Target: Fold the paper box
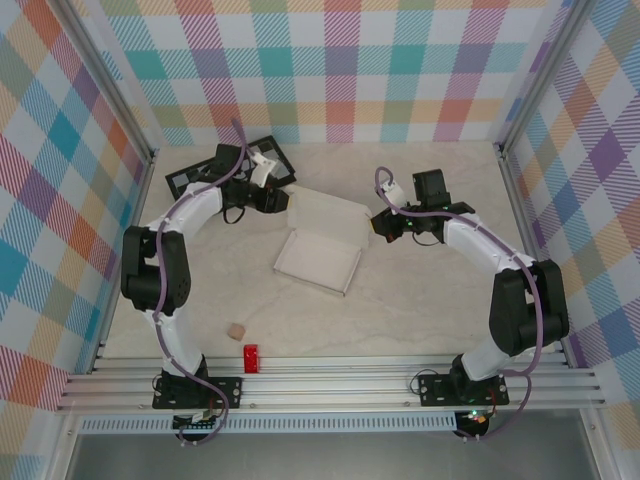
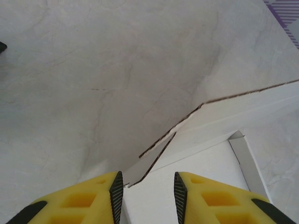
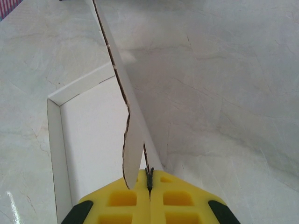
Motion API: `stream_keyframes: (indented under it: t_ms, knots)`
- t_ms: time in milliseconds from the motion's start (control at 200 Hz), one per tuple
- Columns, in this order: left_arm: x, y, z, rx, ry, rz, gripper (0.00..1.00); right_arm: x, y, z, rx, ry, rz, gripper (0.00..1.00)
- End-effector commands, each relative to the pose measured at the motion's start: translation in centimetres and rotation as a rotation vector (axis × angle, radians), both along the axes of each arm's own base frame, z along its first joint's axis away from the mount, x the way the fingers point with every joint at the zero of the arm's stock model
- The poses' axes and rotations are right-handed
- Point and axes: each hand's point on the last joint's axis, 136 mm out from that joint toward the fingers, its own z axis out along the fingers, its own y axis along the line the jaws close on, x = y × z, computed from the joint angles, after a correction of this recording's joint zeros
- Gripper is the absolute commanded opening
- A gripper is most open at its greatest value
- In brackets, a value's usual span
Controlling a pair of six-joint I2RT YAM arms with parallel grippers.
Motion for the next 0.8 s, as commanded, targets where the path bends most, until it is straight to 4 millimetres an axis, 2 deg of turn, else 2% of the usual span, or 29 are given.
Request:
stream_keyframes:
  t_ms: [0, 235, 325, 410, 510, 680, 740, 795]
  knots:
    - [0.1, -0.9, 0.4, -0.015, 0.019, -0.046, 0.37, -0.4, 0.7, 1.1, 0.022, -0.011, 0.048, 0.00]
    - [-0.6, -2.5, 0.1, -0.046, 0.036, -0.086, 0.35, -0.5, 0.8, 1.2, 0.027, -0.009, 0.054, 0.00]
    - [-0.8, -2.7, 0.0, -0.045, 0.039, -0.090, 0.25, -0.4, 0.9, 1.4, 0.032, -0.010, 0.052, 0.00]
    - [-0.6, -2.6, 0.1, -0.030, 0.032, -0.070, 0.10, -0.2, 0.8, 1.5, 0.032, -0.004, 0.035, 0.00]
    - [0.1, -2.3, 0.3, 0.013, 0.026, 0.016, 0.00, 0.5, 0.5, 1.6, 0.039, 0.022, -0.042, 0.00]
    - [0.2, -2.2, 0.4, 0.089, -0.026, 0.213, 0.00, 2.1, 0.2, 2.6, 0.124, 0.074, -0.234, 0.00]
    - [0.0, -2.0, 0.9, 0.091, -0.050, 0.295, 0.00, 2.5, 0.3, 2.9, 0.148, 0.092, -0.297, 0.00]
    - [0.1, -1.9, 2.2, 0.077, -0.104, 0.377, 0.00, 2.8, 0.5, 3.1, 0.163, 0.117, -0.352, 0.00]
